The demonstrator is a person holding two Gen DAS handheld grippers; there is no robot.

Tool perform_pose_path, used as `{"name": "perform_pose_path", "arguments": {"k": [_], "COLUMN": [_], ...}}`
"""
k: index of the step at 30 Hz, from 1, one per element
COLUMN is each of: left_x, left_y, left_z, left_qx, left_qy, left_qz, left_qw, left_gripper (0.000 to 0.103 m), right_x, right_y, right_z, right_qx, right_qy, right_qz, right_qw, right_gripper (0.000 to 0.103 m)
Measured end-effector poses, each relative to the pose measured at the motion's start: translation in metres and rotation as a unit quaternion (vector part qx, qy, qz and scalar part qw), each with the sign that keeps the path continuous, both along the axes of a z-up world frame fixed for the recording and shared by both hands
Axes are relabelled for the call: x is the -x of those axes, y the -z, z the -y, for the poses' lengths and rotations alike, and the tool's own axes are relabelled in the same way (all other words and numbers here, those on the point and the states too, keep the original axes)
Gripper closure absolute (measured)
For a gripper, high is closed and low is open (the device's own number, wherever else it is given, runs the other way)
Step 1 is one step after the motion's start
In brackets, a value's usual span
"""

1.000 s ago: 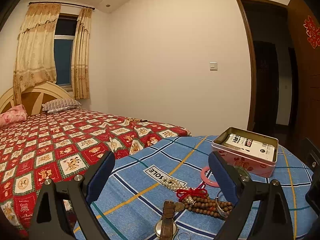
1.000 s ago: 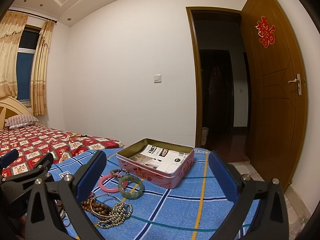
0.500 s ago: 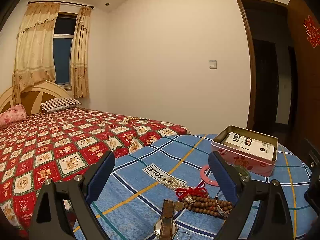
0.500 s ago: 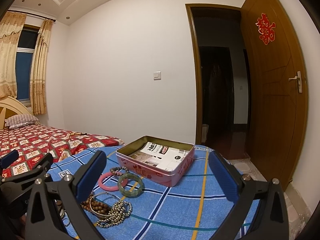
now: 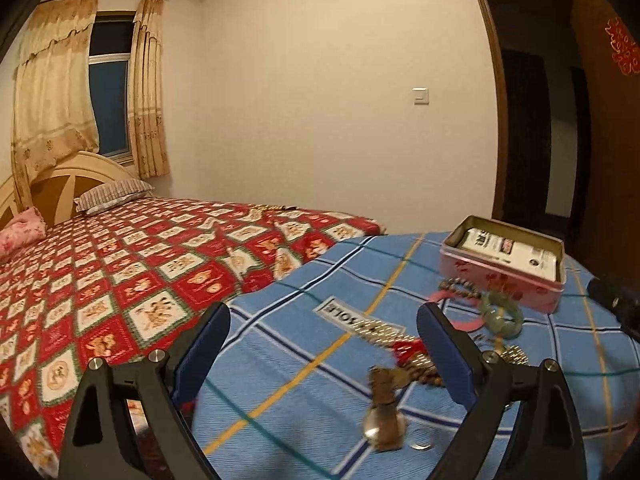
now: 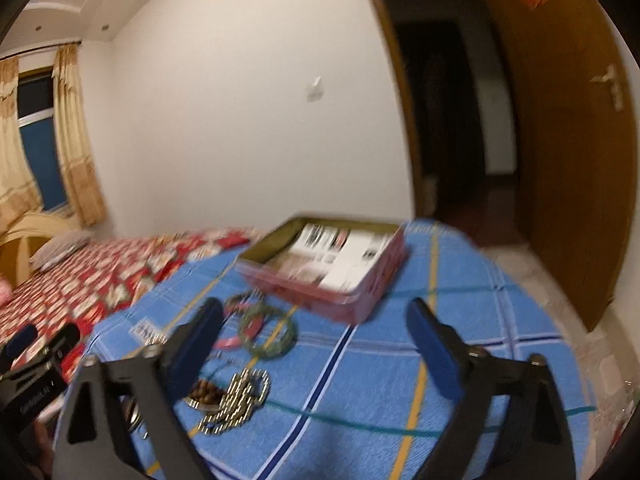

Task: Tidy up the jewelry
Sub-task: 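Lower the right gripper onto the gold bead chain and close it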

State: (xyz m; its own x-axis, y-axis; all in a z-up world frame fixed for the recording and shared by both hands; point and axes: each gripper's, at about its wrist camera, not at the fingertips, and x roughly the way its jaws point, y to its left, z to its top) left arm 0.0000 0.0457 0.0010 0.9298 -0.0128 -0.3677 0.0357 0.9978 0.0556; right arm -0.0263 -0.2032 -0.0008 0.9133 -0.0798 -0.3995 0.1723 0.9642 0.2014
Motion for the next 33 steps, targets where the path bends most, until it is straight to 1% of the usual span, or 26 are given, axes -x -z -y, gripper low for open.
{"name": "perform_pose_path", "arguments": {"k": [2,4,6,8,9,11,14,19,21,22,23,24,26,30,33], "left_x": [-0.002,-0.003,-0.002,0.0,0.001,0.004,0.005,0.003,0.003,0.004,0.005,0.005,0.005,0.005,0.006], "left_y": [0.002,0.004,0.006,0.007,0.007,0.008,0.009,0.009,0.008,0.007,0.006,0.005,0.005,0.006,0.005], "left_z": [-0.005,-0.008,-0.011,-0.013,-0.014,-0.016,-0.017,-0.02,-0.022,-0.024,-0.025,-0.026,-0.026,-0.023,-0.015], "left_qx": [-0.014,-0.031,-0.04,-0.051,-0.052,-0.046,-0.03,-0.027,-0.019,-0.013,-0.009,-0.003,0.004,0.009,0.011], "left_qy": [0.006,0.012,0.019,0.024,0.028,0.041,0.062,0.073,0.074,0.075,0.076,0.078,0.082,0.093,0.111], "left_qz": [-0.009,-0.016,-0.019,-0.02,-0.021,-0.024,-0.031,-0.038,-0.036,-0.037,-0.038,-0.038,-0.039,-0.044,-0.046], "left_qw": [0.9999,0.9993,0.9988,0.9982,0.998,0.9978,0.9971,0.9962,0.9964,0.9964,0.9964,0.9962,0.9959,0.9947,0.9927], "left_gripper": [0.009,0.009,0.009,0.009,0.009,0.009,0.009,0.009,0.009,0.009,0.009,0.009,0.009,0.009,0.009], "right_x": [-0.01,-0.018,-0.022,-0.028,-0.031,-0.038,-0.048,-0.065,-0.069,-0.07,-0.07,-0.069,-0.066,-0.052,-0.039], "right_y": [0.007,0.013,0.018,0.023,0.026,0.035,0.045,0.055,0.056,0.056,0.057,0.057,0.056,0.046,0.036], "right_z": [-0.001,-0.006,-0.017,-0.025,-0.028,-0.028,-0.026,-0.036,-0.042,-0.044,-0.045,-0.044,-0.041,-0.031,-0.022], "right_qx": [-0.017,-0.037,-0.038,-0.027,-0.027,-0.033,-0.05,-0.024,-0.005,0.001,0.0,-0.002,-0.013,-0.035,-0.043], "right_qy": [-0.048,-0.1,-0.141,-0.158,-0.162,-0.164,-0.176,-0.184,-0.186,-0.191,-0.2,-0.201,-0.202,-0.202,-0.202], "right_qz": [-0.039,-0.071,-0.089,-0.108,-0.123,-0.149,-0.188,-0.236,-0.241,-0.241,-0.242,-0.241,-0.24,-0.208,-0.177], "right_qw": [0.998,0.992,0.985,0.981,0.979,0.975,0.965,0.954,0.952,0.951,0.95,0.949,0.95,0.956,0.962], "right_gripper": [0.028,0.034,0.038,0.052,0.054,0.055,0.055,0.055,0.057,0.07,0.077,0.078,0.086,0.088,0.089]}}
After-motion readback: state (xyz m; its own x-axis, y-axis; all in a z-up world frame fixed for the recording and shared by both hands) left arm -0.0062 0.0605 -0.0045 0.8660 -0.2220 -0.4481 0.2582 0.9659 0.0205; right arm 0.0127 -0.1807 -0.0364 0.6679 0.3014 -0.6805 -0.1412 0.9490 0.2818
